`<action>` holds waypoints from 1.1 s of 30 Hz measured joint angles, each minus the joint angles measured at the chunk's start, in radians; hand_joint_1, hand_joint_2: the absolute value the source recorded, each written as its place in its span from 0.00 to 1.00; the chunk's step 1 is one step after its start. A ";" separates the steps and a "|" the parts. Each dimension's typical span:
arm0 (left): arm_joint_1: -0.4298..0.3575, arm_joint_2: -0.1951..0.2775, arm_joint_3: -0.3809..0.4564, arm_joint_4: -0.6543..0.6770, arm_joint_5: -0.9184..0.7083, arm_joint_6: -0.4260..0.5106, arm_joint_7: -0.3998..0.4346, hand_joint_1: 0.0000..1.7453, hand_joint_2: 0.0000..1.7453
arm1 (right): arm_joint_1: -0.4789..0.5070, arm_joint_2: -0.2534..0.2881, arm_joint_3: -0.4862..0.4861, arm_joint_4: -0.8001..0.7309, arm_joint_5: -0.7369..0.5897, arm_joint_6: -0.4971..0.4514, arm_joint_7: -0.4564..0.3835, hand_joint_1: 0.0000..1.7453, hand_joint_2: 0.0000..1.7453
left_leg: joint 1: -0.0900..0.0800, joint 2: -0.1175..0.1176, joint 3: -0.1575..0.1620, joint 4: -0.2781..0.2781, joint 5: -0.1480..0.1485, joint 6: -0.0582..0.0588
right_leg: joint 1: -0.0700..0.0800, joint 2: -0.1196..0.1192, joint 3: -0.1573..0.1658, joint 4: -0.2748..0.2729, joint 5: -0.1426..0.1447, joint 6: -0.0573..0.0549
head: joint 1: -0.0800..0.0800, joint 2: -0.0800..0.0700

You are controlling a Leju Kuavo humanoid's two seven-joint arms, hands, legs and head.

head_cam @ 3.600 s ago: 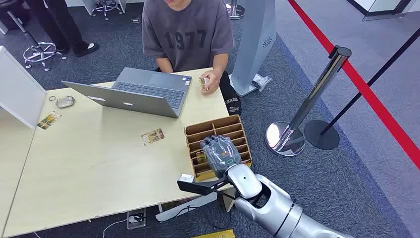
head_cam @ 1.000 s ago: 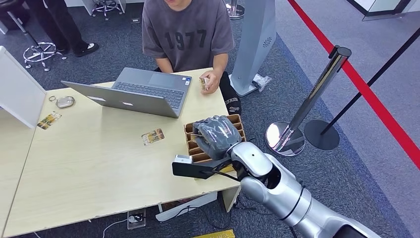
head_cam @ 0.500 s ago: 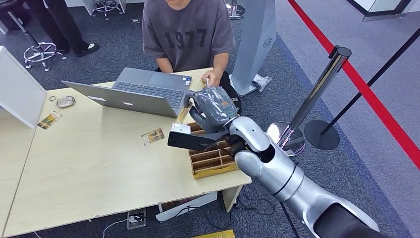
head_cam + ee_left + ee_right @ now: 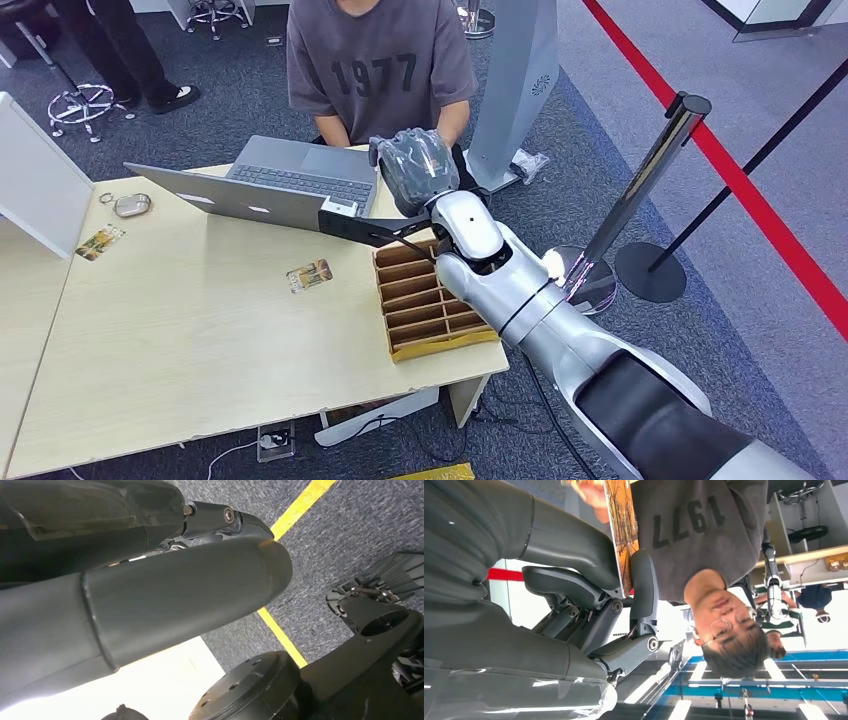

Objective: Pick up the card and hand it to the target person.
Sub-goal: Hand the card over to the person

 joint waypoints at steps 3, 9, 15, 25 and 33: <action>-0.006 -0.006 -0.001 0.000 -0.002 0.000 0.001 0.00 0.00 | -0.026 0.024 -0.017 0.083 -0.020 -0.044 -0.012 0.96 1.00 | 0.000 0.000 0.000 0.000 0.000 0.000 | 0.000 0.000 0.000 0.000 0.000 0.000 | 0.000 0.000; -0.011 -0.015 -0.008 0.000 -0.007 0.000 0.002 0.00 0.00 | -0.040 0.058 -0.070 0.222 -0.074 -0.192 -0.052 0.96 1.00 | 0.000 0.000 0.000 0.000 0.000 0.000 | 0.000 0.000 0.000 0.000 0.000 0.000 | 0.000 0.000; -0.013 -0.023 -0.019 0.000 -0.009 0.002 0.002 0.00 0.00 | -0.035 0.078 -0.126 0.335 -0.095 -0.361 -0.099 0.90 1.00 | 0.000 0.000 0.000 0.001 0.000 0.000 | 0.000 0.000 0.000 0.000 0.000 0.000 | 0.000 0.000; -0.013 -0.031 -0.026 0.000 -0.009 0.005 0.002 0.00 0.00 | 0.019 0.096 -0.277 0.410 0.120 -0.415 -0.123 0.03 1.00 | 0.000 0.000 0.000 0.001 0.000 0.000 | 0.000 0.000 0.000 0.000 0.000 0.000 | 0.000 0.000; -0.014 -0.033 -0.027 0.000 -0.009 0.005 0.003 0.00 0.00 | 0.031 0.120 -0.337 0.450 0.168 -0.415 -0.131 0.00 1.00 | 0.000 0.000 0.000 0.001 0.000 0.000 | 0.000 0.001 0.000 0.000 0.000 0.000 | 0.000 0.000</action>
